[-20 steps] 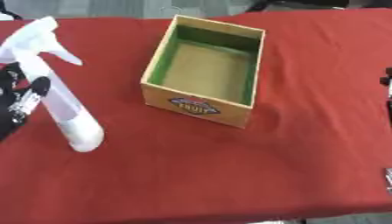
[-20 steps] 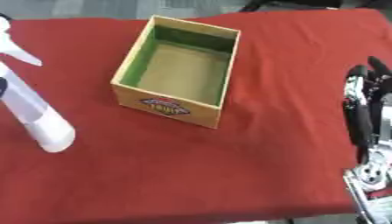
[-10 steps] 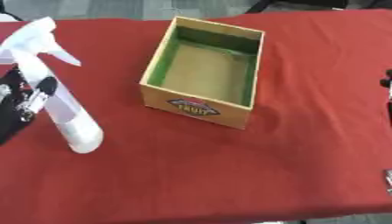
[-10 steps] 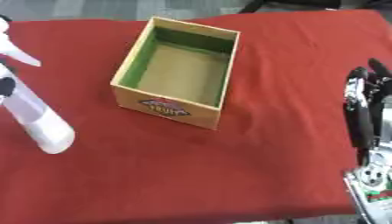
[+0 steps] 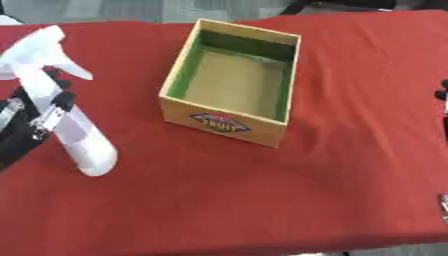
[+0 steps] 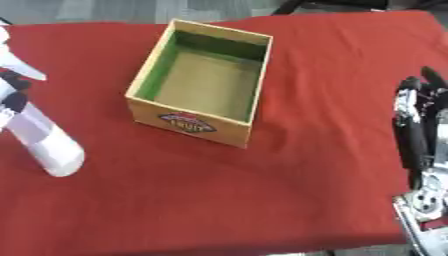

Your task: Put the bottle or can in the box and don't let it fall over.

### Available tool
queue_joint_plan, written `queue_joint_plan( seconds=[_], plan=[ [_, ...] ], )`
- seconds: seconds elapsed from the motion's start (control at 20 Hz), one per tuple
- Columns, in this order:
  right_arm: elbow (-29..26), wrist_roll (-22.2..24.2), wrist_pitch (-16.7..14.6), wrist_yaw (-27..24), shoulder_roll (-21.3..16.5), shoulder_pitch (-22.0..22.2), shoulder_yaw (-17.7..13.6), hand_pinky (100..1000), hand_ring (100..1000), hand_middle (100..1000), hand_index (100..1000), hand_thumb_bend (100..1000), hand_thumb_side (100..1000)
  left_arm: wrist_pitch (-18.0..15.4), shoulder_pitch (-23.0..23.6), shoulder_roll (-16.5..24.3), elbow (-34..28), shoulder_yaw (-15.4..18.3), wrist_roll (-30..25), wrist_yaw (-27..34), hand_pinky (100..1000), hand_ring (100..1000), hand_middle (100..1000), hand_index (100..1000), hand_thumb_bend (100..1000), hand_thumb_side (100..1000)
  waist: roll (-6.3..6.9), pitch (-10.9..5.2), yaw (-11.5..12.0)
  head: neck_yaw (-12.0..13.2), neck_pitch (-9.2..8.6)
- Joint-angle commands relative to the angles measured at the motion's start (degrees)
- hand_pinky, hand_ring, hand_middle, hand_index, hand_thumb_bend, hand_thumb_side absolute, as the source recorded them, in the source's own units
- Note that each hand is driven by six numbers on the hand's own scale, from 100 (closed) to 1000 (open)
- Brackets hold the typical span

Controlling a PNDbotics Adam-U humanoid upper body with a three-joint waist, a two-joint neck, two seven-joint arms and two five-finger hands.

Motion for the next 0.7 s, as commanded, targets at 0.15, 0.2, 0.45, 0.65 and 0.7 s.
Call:
queue_joint_plan(
  seconds=[0.15, 0.2, 0.45, 0.65, 0.7],
  plan=[
    [-1.28, -0.06, -0.22, -0.33, -0.55, -0.24, -0.26, 887, 739, 713, 905, 100, 797, -0.05, -0.82, 0.95, -0.15, -0.41, -0.87, 0.48, 849, 1000, 1000, 855, 285, 779, 0.01, -0.62, -0.1, 0.1, -0.9],
    [-1.28, -0.09, -0.24, -0.35, -0.54, -0.24, -0.29, 887, 739, 713, 905, 100, 797, -0.04, -0.79, 0.91, -0.09, -0.47, -0.97, 0.54, 846, 1000, 1000, 855, 286, 780, -0.02, -0.61, -0.12, 0.09, -0.93],
    [-1.28, -0.12, -0.32, -0.37, -0.41, -0.26, -0.32, 888, 739, 713, 904, 100, 798, -0.05, -0.52, 0.65, 0.39, -0.78, -1.52, 1.39, 842, 1000, 1000, 854, 285, 780, -0.1, -0.47, -0.15, 0.1, -1.06],
    [-1.28, -0.1, -0.33, -0.34, -0.31, -0.3, -0.3, 888, 739, 713, 903, 100, 798, -0.34, -0.32, 0.49, 0.98, -0.97, -1.75, 2.62, 832, 1000, 1000, 850, 277, 771, -0.12, -0.36, -0.2, 0.06, -1.19],
    [-1.28, -0.1, -0.32, -0.34, -0.28, -0.3, -0.31, 888, 739, 713, 903, 100, 799, -0.44, -0.29, 0.45, 1.18, -1.02, -1.8, 2.95, 828, 1000, 1000, 849, 276, 769, -0.12, -0.34, -0.23, 0.04, -1.23]
  ],
)
